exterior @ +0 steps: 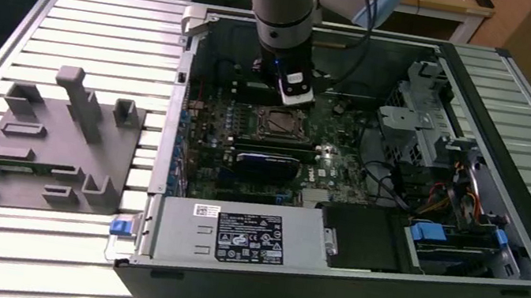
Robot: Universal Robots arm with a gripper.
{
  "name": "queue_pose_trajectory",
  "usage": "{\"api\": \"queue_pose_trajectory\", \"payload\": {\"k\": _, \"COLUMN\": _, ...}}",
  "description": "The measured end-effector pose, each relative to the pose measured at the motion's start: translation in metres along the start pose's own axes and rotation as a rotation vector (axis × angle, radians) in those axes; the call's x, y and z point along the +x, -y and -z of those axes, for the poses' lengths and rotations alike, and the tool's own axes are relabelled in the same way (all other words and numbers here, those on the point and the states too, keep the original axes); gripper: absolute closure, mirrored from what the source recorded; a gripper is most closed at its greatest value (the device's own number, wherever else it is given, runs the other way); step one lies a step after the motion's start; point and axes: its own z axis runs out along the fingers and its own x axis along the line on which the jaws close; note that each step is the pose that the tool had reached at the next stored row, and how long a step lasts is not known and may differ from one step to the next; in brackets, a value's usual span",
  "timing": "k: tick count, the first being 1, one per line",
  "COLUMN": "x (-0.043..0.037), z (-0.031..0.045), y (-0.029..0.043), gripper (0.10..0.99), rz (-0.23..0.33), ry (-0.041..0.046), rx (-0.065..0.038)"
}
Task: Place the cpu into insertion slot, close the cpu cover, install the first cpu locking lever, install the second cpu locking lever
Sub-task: 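Install the first cpu locking lever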
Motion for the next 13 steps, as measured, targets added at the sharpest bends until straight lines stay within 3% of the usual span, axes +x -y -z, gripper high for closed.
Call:
{"api": "queue_pose_trajectory", "payload": {"k": 7, "x": 0.0007, "z": -0.0006, "y": -0.0014, "gripper": 0.980, "rz": 0.044, "ry": -0.0135, "rx": -0.007}}
{"api": "queue_pose_trajectory", "payload": {"k": 13, "x": 0.0006, "z": -0.0008, "y": -0.0014, "gripper": 0.980, "rz": 0.056, "ry": -0.0159, "rx": -0.006}}
